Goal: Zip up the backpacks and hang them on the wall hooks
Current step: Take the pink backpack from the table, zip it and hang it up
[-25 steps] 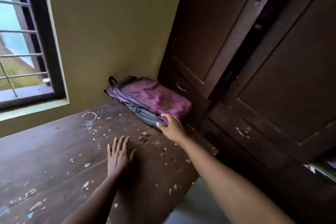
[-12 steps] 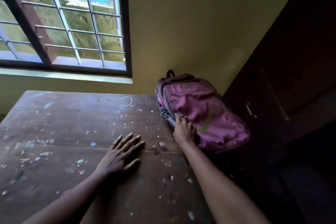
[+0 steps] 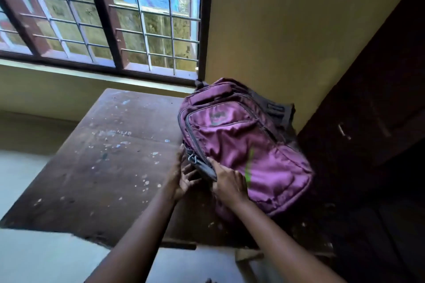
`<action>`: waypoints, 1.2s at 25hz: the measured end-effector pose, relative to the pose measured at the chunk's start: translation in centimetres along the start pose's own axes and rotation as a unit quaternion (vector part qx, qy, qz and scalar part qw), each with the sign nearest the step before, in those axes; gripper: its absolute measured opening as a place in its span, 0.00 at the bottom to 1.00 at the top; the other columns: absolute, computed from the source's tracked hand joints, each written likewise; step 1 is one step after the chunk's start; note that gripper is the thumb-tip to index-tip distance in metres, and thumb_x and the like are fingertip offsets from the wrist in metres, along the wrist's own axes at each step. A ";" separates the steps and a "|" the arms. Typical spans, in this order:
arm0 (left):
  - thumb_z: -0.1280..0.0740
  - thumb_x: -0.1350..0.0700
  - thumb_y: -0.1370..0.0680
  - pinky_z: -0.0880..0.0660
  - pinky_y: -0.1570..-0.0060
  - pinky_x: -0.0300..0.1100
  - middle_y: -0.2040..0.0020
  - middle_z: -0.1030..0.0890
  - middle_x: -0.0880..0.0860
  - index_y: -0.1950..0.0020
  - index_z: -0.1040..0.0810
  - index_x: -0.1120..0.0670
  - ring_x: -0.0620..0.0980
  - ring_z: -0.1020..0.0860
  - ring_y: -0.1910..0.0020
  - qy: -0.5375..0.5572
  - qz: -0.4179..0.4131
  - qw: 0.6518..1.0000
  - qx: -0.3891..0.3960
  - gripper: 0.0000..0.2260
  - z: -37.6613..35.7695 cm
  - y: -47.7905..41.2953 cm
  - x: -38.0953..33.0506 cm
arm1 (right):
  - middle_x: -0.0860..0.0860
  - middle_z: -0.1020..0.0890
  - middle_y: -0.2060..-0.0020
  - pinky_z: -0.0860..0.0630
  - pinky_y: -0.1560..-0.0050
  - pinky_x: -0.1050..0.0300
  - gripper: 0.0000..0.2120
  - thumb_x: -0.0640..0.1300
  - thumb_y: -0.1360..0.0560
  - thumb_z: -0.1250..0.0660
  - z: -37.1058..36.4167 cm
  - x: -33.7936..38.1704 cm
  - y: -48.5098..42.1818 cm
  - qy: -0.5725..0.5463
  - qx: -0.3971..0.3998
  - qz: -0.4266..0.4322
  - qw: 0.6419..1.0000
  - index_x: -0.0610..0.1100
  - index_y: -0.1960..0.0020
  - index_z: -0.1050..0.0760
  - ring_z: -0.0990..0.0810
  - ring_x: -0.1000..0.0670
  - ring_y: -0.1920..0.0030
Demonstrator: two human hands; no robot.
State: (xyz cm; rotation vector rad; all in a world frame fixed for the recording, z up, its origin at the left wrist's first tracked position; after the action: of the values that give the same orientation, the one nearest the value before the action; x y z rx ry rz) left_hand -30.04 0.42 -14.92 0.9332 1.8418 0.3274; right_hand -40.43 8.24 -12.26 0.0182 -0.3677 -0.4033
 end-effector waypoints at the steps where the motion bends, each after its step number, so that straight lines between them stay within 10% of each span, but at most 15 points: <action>1: 0.34 0.37 0.30 0.25 0.72 0.40 0.71 0.24 0.50 0.69 0.17 0.50 0.48 0.25 0.71 -0.011 -0.017 1.000 0.009 0.19 1.8 0.7 -0.1 | 0.47 0.22 0.38 0.26 0.43 0.50 0.31 0.40 0.29 0.41 -0.6 1.8 1.5 -0.001 0.006 0.016 1.000 0.58 0.28 0.39 0.22 0.39 0.43; 7: 0.35 0.50 0.27 0.21 0.72 0.43 0.74 0.19 0.58 0.63 0.23 0.60 0.54 0.19 0.75 0.011 -0.022 0.998 -0.063 0.14 16.9 10.5 1.6 | 0.45 0.18 0.44 0.25 0.52 0.49 0.25 0.50 0.26 0.37 -5.3 14.8 13.5 -0.015 0.051 0.186 0.981 0.59 0.30 0.35 0.20 0.39 0.47; 12: 0.36 0.53 0.26 0.18 0.65 0.48 0.55 0.18 0.65 0.41 0.27 0.66 0.59 0.17 0.64 0.130 -0.087 0.964 -0.216 0.20 31.9 22.9 3.6 | 0.49 0.22 0.36 0.25 0.53 0.49 0.25 0.55 0.25 0.38 -11.9 26.5 21.9 0.010 0.112 0.346 0.932 0.55 0.29 0.36 0.19 0.40 0.46; 19: 0.37 0.53 0.26 0.21 0.67 0.43 0.74 0.18 0.53 0.60 0.25 0.57 0.50 0.19 0.76 0.296 -0.202 0.883 -0.304 0.08 43.7 37.3 4.5 | 0.50 0.29 0.31 0.27 0.52 0.52 0.24 0.52 0.24 0.38 -15.2 40.3 29.2 -0.019 0.165 0.531 0.831 0.53 0.29 0.35 0.23 0.44 0.41; 24: 0.35 0.56 0.25 0.24 0.73 0.39 0.66 0.20 0.56 0.61 0.26 0.58 0.52 0.21 0.73 0.292 -0.178 0.827 -0.446 0.07 51.6 41.9 5.3 | 0.48 0.25 0.33 0.28 0.38 0.51 0.21 0.50 0.23 0.40 -22.2 46.8 30.9 -0.093 0.367 0.515 0.769 0.50 0.30 0.33 0.26 0.45 0.35; 30: 0.28 0.60 0.30 0.27 0.51 0.47 0.41 0.21 0.63 0.40 0.26 0.63 0.59 0.22 0.46 0.149 -0.123 0.758 -0.622 0.20 56.5 46.6 6.0 | 0.47 0.22 0.39 0.30 0.45 0.61 0.17 0.50 0.20 0.44 -28.3 50.1 31.8 -0.208 0.554 0.362 0.720 0.47 0.33 0.29 0.22 0.49 0.42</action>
State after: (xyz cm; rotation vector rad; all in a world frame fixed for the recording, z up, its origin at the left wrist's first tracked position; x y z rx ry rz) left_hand 39.00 25.51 -17.17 -0.3190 1.4738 1.3708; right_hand 24.50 16.51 -18.47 0.9551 -0.9816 0.6719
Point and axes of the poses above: each hand's wrist, its own y-axis away from the middle knuckle, its own z-axis out of the back of the hand, x = y × z, the point moved 3 cm from there along -y, towards the middle knuckle
